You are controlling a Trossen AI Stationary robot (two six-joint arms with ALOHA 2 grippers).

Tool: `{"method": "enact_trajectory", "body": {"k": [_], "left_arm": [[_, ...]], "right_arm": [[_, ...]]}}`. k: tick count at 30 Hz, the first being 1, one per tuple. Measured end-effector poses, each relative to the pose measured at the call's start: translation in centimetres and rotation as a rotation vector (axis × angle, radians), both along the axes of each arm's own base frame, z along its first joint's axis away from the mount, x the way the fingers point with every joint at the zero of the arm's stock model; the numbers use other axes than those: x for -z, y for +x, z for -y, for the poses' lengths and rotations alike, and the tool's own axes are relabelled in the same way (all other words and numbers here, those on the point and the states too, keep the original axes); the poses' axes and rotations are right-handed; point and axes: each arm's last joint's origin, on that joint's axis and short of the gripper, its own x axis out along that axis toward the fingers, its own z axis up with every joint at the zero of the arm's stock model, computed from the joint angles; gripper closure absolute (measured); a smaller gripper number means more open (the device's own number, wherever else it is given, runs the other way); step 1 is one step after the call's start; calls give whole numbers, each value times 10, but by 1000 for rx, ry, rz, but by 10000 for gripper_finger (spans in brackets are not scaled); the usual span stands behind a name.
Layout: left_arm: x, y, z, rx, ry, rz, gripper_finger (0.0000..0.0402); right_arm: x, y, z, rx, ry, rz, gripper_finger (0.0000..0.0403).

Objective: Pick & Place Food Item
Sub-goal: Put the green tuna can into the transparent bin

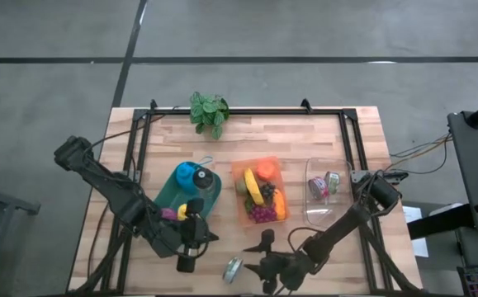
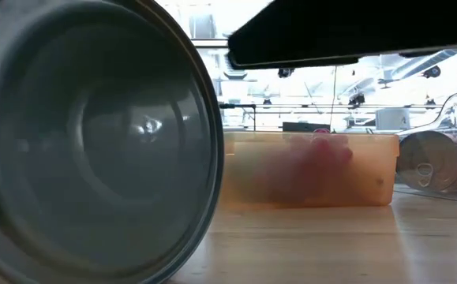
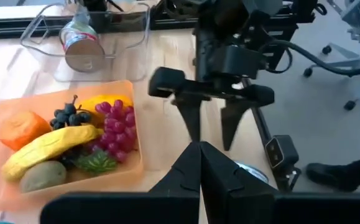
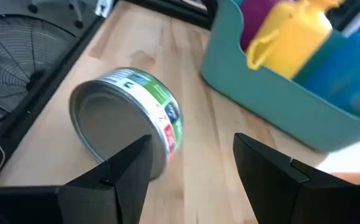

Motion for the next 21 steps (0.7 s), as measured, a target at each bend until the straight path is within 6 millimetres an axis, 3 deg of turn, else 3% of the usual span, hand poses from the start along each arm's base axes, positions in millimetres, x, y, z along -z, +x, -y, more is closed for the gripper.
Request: {"method": "enact_trajectory", "body": {"k": [5, 10, 16, 21], "left_arm": [[-6, -4, -2, 30, 33, -5, 399], [-31, -21, -14, 114, 113, 44, 399], [-63, -51, -28, 236, 215, 174, 399], [-83, -79, -34, 333, 342, 288, 399]], "right_arm": [[-12, -12, 11, 31, 6, -65, 182], [-27, -29, 24, -1, 3, -68, 182], [-57, -44, 29, -313, -18, -115, 182], [-91, -47, 31, -447, -171, -182, 182]]}}
